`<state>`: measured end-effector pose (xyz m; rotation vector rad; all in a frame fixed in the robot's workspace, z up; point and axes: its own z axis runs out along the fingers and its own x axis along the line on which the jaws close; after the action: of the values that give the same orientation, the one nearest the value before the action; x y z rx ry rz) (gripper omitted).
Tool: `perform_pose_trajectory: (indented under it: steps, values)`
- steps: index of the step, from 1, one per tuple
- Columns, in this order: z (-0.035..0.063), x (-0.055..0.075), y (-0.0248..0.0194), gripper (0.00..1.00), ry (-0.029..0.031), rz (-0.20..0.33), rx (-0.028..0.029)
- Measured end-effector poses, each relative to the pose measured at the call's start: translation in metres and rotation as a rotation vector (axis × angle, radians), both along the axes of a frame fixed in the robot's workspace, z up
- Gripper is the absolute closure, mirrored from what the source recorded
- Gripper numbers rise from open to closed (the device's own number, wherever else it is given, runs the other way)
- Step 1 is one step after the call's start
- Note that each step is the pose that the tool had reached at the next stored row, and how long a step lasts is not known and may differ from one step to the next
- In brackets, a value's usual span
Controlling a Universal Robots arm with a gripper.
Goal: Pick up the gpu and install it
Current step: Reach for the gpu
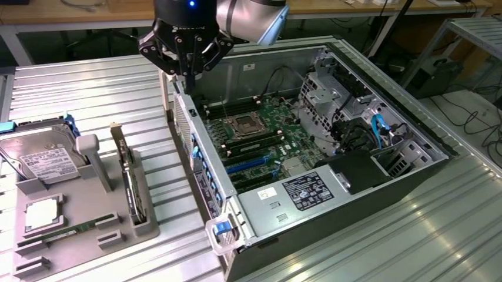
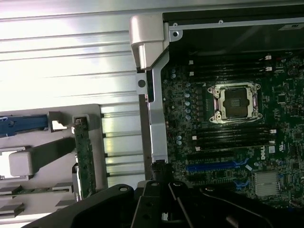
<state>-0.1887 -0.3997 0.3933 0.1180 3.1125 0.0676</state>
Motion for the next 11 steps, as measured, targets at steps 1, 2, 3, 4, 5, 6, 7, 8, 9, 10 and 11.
perform_pose_trajectory:
  steps: [1,2,3,4,5,6,7,8,9,10,11]
  values:
    - [-0.0001,-0.0004,-0.0001,0.89,-0.0001,0.0,0.0001]
    - [-0.0001,-0.0009,-0.0001,0.89,-0.0001,0.0,0.0001]
    - [0.0,-0.0014,-0.0001,0.89,0.0,0.0,0.0001]
    - [0.0,-0.002,-0.0002,0.89,0.0,0.0,0.0]
    - [0.0,-0.0027,-0.0004,0.89,-0.0001,0.0,0.0001]
    - [0.0,-0.0035,-0.0005,0.89,0.0,0.0,0.0]
    - [0.0,-0.0041,-0.0006,0.89,-0.0001,0.0,0.0001]
    - [0.0,-0.0047,-0.0007,0.89,0.0,0.0,0.0]
    - [-0.0001,-0.0053,-0.0008,0.89,-0.0001,0.0,0.0001]
    - [0.0,-0.0059,-0.0009,0.89,0.0,0.0,0.0]
    - [0.0,-0.0064,-0.001,0.89,-0.0001,0.0,0.0001]
